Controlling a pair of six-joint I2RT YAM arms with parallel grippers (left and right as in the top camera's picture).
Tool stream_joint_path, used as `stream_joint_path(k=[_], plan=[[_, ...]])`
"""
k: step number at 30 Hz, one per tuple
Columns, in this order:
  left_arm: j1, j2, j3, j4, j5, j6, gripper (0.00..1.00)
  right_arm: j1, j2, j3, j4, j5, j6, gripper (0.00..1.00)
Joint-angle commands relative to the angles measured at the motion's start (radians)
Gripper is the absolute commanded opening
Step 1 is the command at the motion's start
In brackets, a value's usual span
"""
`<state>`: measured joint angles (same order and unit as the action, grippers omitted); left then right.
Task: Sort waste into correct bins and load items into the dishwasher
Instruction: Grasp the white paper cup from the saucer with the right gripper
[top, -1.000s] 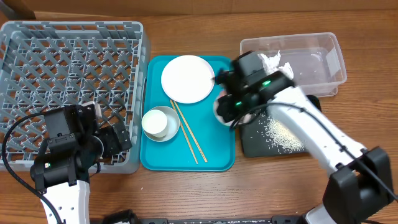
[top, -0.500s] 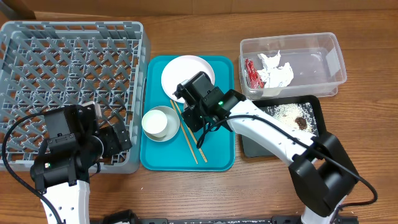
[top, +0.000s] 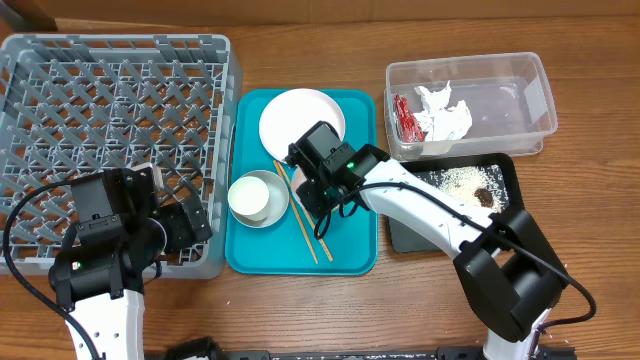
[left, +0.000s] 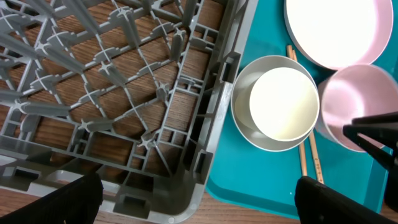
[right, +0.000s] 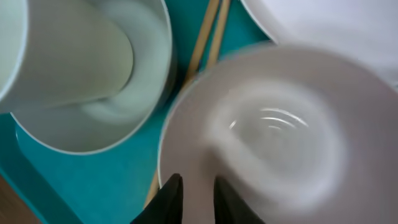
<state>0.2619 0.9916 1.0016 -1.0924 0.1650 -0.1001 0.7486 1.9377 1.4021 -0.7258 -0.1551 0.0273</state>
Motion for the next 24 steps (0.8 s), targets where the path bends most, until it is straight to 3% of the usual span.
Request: stream_joint_path(k=[1, 7, 9, 12, 19, 24], plan=[[0.003, 0.002, 0.022, 0.003, 0.012, 0.014, 1.00, 0.002, -0.046, 0.087, -0.029, 0.003, 0.023, 0.24], [0.003, 0.002, 0.022, 0.005, 0.012, 0.015, 1.00, 0.004, -0.053, 0.207, -0.053, -0.155, 0.084, 0.34], [0.003, 0.002, 0.022, 0.005, 0.012, 0.014, 1.00, 0.010, -0.052, 0.208, -0.027, -0.161, 0.122, 0.41], [0.003, 0.002, 0.022, 0.005, 0.012, 0.014, 1.00, 0.019, -0.037, 0.208, -0.011, -0.161, 0.157, 0.44], [0.003, 0.002, 0.022, 0.005, 0.012, 0.014, 1.00, 0.059, 0.058, 0.207, 0.004, -0.150, 0.237, 0.43], [0.003, 0.002, 0.022, 0.004, 0.012, 0.014, 1.00, 0.065, 0.120, 0.207, 0.011, -0.150, 0.262, 0.33]])
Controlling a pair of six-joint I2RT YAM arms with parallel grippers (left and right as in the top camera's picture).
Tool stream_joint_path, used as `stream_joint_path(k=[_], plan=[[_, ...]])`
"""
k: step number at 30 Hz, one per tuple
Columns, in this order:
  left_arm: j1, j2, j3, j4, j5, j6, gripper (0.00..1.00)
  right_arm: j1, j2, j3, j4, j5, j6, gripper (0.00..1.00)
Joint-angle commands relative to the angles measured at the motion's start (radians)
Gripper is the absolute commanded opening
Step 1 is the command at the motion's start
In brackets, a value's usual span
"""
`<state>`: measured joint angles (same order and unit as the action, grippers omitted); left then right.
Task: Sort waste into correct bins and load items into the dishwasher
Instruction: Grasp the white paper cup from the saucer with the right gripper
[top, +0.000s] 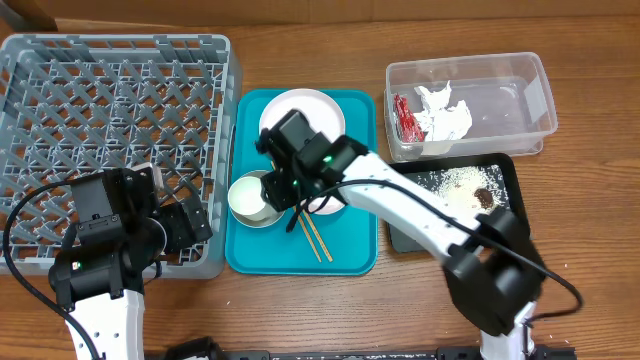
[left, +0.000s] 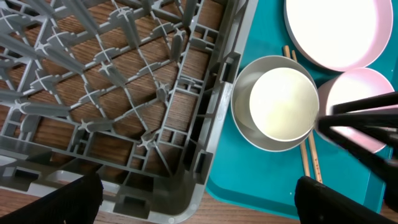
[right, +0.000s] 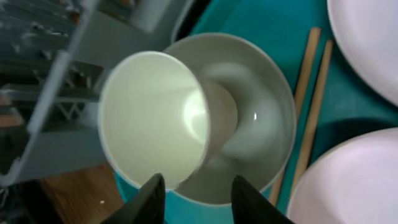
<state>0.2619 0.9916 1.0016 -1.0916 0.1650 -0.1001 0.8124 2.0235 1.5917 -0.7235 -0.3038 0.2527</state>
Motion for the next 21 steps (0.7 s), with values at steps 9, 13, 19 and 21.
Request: stream_joint_path(k=[9, 13, 19, 21], plan=[[0.003, 0.002, 0.022, 0.003, 0.012, 0.014, 1.00, -0.008, 0.053, 0.020, 0.011, -0.001, 0.040, 0.09], [0.003, 0.002, 0.022, 0.003, 0.012, 0.014, 1.00, -0.032, 0.034, 0.020, 0.007, -0.001, 0.040, 0.04], [0.001, 0.002, 0.022, 0.009, 0.017, 0.016, 1.00, -0.113, -0.101, 0.020, 0.001, -0.002, 0.039, 0.04], [-0.006, 0.002, 0.022, 0.019, 0.036, 0.020, 1.00, -0.143, -0.158, 0.020, -0.010, -0.002, 0.035, 0.04]])
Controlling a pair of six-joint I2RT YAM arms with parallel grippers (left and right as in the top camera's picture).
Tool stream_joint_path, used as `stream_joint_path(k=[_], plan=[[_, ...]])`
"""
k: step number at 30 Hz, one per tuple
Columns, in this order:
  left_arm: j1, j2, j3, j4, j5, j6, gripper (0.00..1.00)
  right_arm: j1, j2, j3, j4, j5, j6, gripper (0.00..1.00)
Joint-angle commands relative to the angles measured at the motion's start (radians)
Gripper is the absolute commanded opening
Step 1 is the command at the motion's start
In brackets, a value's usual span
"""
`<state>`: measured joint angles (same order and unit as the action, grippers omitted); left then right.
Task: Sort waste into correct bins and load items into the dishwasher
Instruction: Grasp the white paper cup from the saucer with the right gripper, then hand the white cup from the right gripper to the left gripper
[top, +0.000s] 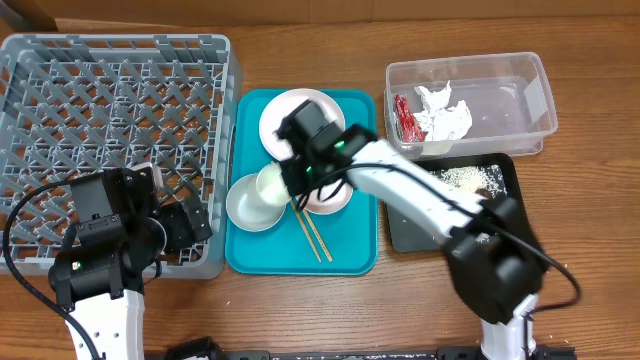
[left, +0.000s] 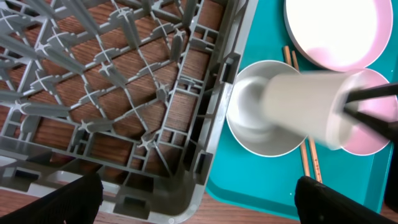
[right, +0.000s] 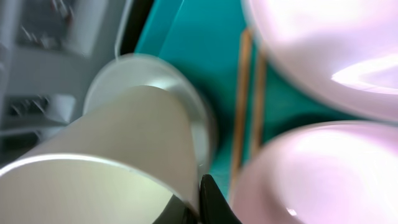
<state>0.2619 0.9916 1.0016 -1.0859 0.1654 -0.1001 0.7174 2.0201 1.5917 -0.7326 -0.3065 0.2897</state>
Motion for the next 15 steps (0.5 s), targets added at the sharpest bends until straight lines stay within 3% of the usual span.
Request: stream_joint_path(k=[1, 10, 15], plan=[[-0.010, 0.002, 0.022, 0.019, 0.051, 0.027, 1.00, -0.065, -0.184, 0.020, -0.009, -0.003, -0.002, 0.04], [-0.119, 0.015, 0.022, 0.126, 0.328, 0.125, 0.99, -0.249, -0.345, 0.020, -0.200, -0.029, -0.005, 0.04], [-0.225, 0.068, 0.023, 0.236, 0.492, 0.151, 1.00, -0.353, -0.342, 0.018, -0.281, -0.342, -0.111, 0.04]])
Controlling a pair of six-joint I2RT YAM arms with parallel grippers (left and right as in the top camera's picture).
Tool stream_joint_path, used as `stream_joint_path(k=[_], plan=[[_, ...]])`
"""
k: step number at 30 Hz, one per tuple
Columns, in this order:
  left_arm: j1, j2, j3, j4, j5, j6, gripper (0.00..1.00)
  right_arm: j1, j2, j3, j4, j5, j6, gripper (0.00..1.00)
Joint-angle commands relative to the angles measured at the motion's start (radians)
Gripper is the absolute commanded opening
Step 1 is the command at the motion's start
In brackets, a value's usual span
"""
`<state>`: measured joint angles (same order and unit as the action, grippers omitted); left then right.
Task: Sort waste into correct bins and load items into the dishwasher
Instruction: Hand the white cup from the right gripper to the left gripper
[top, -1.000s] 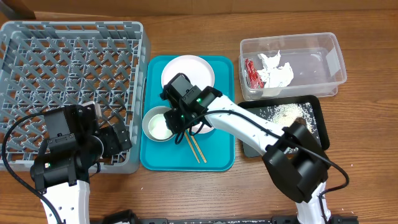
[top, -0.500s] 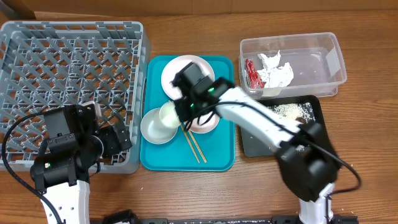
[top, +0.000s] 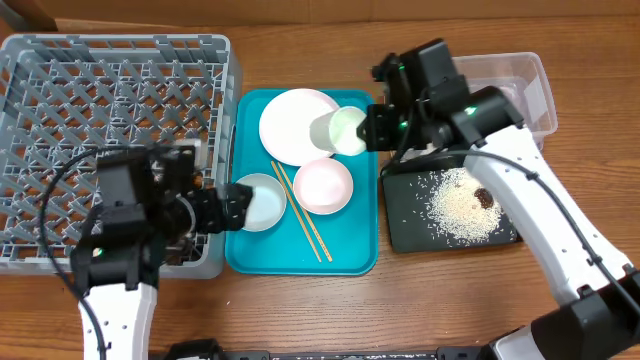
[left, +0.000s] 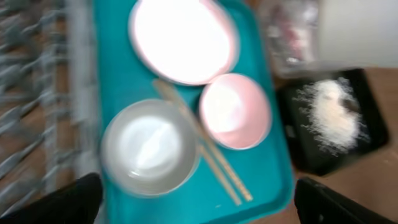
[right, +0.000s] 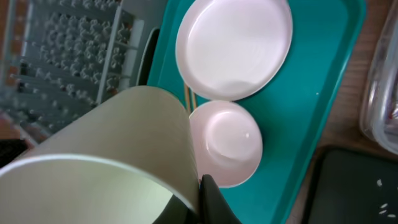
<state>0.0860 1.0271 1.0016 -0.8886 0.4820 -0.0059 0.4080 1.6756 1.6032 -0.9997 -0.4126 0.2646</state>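
My right gripper (top: 368, 128) is shut on the rim of a pale paper cup (top: 343, 130), which it holds tilted in the air over the teal tray's (top: 355, 250) right edge, beside the clear bin (top: 520, 80). In the right wrist view the cup (right: 112, 143) fills the lower left, pinched by the gripper (right: 200, 190). On the tray lie a white plate (top: 295, 122), a pink bowl (top: 327, 185), a grey bowl (top: 260, 200) and chopsticks (top: 303, 220). My left gripper (top: 228, 205) stands open at the grey bowl's (left: 149, 146) left side, nothing between its fingers.
The grey dish rack (top: 115, 100) fills the left of the table. The clear bin holds red wrappers (top: 404, 118) and crumpled tissue (top: 445, 115). A black tray (top: 500, 175) with rice-like crumbs lies in front of the bin.
The right gripper has moved up and to the right with the cup, from just above the grey bowl to beside the clear bin. The left gripper has moved from the rack's corner to the tray's left edge.
The right gripper was first at the pink bowl, with the cup standing in the grey bowl. Then it was open around the cup's rim. After that it held the cup tilted above the grey bowl, and now holds it near the clear bin.
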Motion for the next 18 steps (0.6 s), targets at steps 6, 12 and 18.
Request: stream_joint_path(k=[6, 12, 18], plan=[[-0.100, 0.093, 0.023, 0.216, 0.488, 0.074, 1.00, -0.106, 0.003, 0.006, -0.069, -0.548, -0.169, 0.04], [-0.100, 0.112, 0.023, 0.355, 0.695, 0.073, 1.00, -0.102, 0.003, 0.006, -0.084, -0.735, -0.214, 0.04], [-0.100, 0.112, 0.023, 0.466, 0.794, 0.066, 1.00, -0.078, 0.003, 0.006, -0.084, -0.872, -0.214, 0.04]])
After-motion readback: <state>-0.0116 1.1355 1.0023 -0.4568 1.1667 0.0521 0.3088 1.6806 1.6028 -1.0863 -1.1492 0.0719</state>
